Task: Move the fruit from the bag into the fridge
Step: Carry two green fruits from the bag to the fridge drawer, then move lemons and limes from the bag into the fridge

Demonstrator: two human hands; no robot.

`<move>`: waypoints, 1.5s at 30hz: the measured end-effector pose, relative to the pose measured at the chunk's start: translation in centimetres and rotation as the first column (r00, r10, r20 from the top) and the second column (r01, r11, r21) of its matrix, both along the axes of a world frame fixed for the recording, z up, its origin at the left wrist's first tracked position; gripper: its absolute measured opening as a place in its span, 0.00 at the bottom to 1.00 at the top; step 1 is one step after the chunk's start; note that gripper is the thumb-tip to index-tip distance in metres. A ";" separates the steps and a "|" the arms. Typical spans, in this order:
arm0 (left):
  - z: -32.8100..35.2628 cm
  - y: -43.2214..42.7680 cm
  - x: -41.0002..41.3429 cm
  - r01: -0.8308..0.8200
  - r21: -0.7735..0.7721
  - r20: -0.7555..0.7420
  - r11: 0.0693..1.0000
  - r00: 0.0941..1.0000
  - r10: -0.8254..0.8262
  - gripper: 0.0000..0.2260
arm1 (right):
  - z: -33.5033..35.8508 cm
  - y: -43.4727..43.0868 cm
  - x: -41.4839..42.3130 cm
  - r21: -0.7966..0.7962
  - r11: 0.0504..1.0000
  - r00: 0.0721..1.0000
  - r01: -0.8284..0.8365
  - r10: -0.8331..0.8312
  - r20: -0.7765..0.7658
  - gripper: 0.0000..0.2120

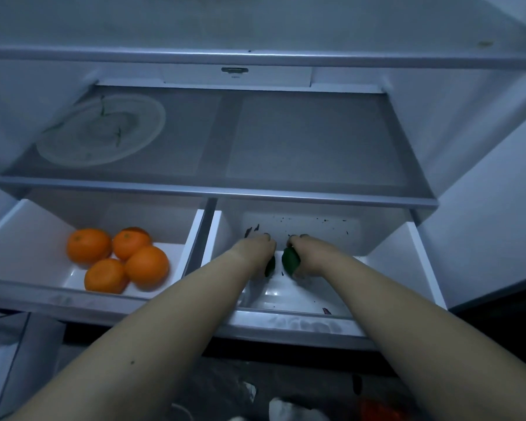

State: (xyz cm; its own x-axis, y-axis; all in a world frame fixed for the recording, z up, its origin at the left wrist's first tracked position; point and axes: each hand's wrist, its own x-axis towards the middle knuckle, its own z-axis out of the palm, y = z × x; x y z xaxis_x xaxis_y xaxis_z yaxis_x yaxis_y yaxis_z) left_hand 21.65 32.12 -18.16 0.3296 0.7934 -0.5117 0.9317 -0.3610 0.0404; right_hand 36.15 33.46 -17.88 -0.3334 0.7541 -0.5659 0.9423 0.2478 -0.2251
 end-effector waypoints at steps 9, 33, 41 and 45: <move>1.0 -0.1 -0.4 -0.128 -0.055 0.094 0.990 0.987 0.133 0.33 | 0.9 0.4 0.3 0.055 0.998 0.997 0.030 -0.026 -0.068 0.31; 17.9 -28.5 -10.7 -0.560 0.688 0.398 0.462 0.823 0.406 0.24 | 15.8 -19.9 -11.7 0.679 0.734 0.537 -0.022 0.581 -0.611 0.20; 20.3 -51.0 -11.7 -0.600 0.741 0.308 0.301 0.703 0.641 0.24 | 17.6 -37.8 -17.2 0.692 0.701 0.315 -0.175 0.706 -0.635 0.19; 20.2 -61.4 -11.4 -0.668 0.728 0.386 0.155 0.585 0.713 0.26 | 18.2 -48.0 -18.9 0.684 0.658 0.213 -0.315 0.751 -0.625 0.21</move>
State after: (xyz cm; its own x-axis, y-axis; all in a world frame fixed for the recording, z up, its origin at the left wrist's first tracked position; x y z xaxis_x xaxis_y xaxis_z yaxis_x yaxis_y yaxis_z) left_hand 10.29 -29.25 2.09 -0.5720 0.7080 0.4142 0.8053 0.5807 0.1195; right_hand 17.24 -14.58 0.29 -0.8317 0.2173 0.5110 -0.0852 0.8595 -0.5040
